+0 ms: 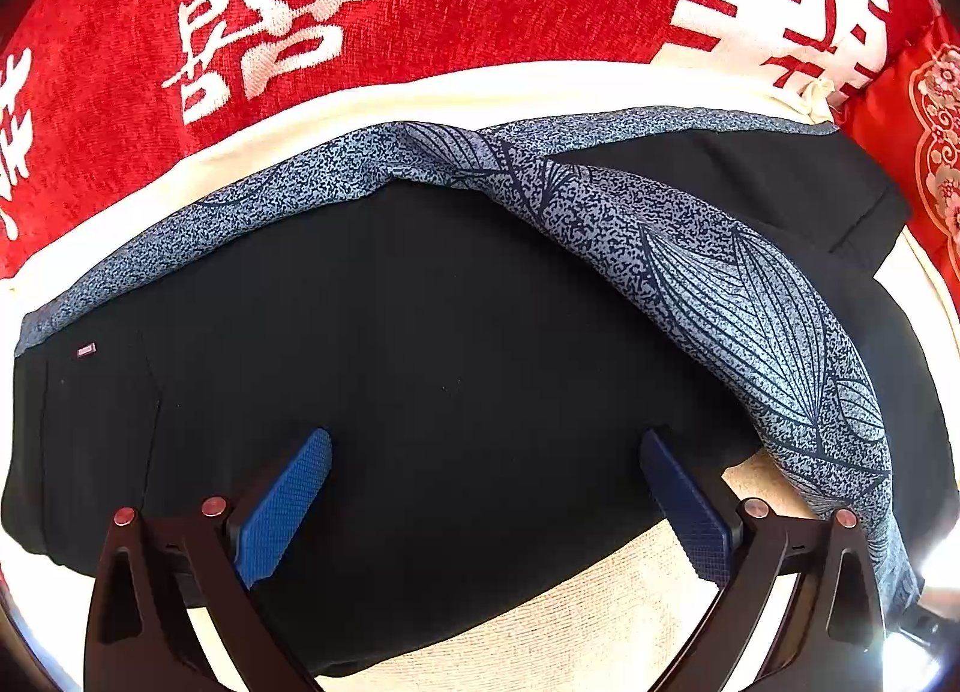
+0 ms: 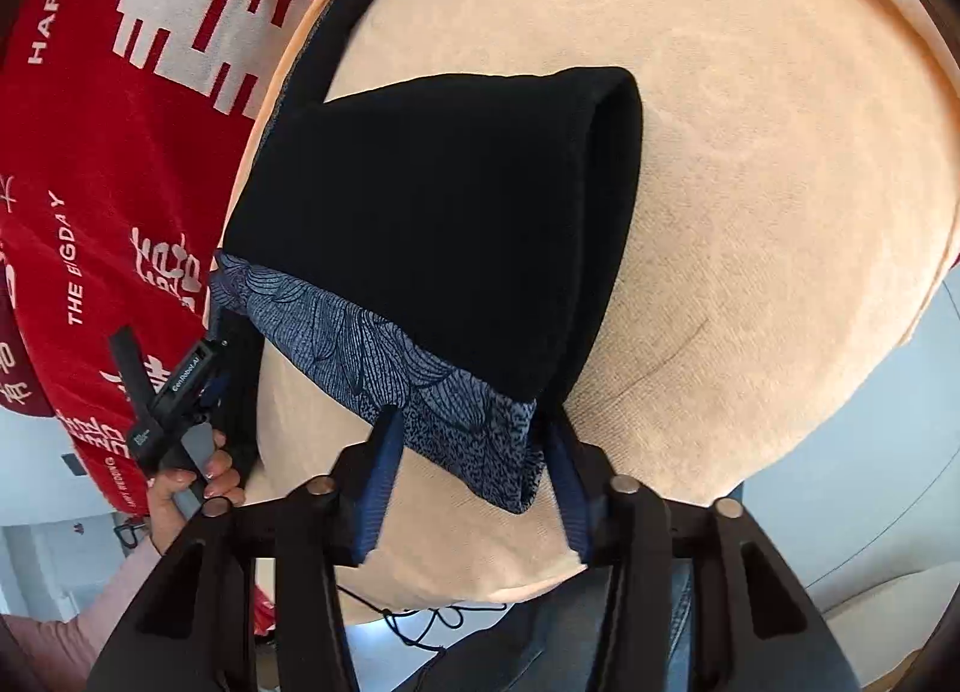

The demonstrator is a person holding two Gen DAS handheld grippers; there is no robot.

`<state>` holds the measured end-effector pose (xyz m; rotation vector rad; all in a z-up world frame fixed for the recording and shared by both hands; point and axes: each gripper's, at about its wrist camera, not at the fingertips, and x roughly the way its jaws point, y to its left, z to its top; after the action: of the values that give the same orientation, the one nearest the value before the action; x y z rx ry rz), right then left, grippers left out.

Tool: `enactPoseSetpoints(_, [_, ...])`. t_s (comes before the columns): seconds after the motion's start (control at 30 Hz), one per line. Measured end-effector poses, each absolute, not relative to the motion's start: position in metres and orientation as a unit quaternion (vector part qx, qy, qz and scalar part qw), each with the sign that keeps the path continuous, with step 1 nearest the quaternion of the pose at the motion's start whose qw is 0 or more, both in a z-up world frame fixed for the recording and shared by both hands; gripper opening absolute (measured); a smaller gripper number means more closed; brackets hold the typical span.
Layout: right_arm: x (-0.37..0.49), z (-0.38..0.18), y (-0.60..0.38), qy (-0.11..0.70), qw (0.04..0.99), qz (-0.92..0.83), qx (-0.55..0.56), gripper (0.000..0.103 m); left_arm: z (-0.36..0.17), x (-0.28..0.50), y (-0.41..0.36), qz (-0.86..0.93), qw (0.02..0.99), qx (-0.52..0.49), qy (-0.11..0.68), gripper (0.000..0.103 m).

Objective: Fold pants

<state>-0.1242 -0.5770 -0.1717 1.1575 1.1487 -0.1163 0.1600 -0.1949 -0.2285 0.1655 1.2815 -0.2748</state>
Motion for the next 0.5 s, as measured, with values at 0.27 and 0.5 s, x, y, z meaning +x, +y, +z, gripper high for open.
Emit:
enactPoseSetpoints(0.27, [-0.031,-0.062,-0.631,0.474,0.746,0.046,0.466,0.014,-0.222,0.165,-0.201,-0.082,0.769,0.079,0.629,0.103])
enactPoseSetpoints(0.5, [0.120,-0.017,-0.721,0.477,0.804,0.044,0.353,0.014,-0.221,0.171,-0.207,-0.047,0.757,0.072,0.647,0.103])
